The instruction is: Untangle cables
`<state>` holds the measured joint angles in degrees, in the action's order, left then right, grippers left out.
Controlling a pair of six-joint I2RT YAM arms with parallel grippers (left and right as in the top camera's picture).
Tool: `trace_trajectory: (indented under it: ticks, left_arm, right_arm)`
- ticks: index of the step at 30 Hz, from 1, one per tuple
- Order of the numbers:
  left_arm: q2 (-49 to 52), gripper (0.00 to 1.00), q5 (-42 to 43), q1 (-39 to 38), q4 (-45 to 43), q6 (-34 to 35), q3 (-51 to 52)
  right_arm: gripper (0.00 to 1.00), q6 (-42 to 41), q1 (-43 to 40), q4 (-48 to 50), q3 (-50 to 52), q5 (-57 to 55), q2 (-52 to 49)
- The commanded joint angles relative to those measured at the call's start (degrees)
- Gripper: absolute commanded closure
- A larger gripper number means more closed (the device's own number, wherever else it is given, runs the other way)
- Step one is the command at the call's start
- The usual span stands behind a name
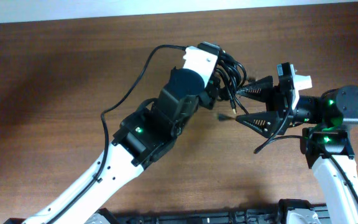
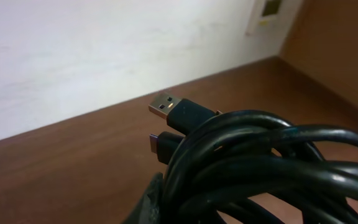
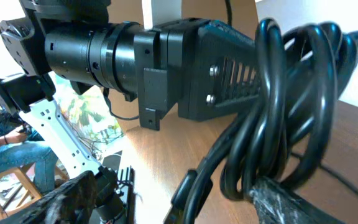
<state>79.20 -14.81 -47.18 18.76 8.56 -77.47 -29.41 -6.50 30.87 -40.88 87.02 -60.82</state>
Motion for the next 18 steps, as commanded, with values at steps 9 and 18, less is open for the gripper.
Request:
trace_trajectory:
  ticks: [9, 18]
  left_arm:
    - [-0.1, 1.0, 7.3, -2.6, 0.7, -2.8, -0.6]
    - [-0.1, 1.0, 7.6, -6.2, -1.8, -2.8, -0.6]
  right_arm:
    - [0.18, 0.4, 0.1, 0.2, -0.1, -1.1, 0.0]
    - [0.18, 0.4, 0.1, 0.2, -0.1, -0.4, 0.0]
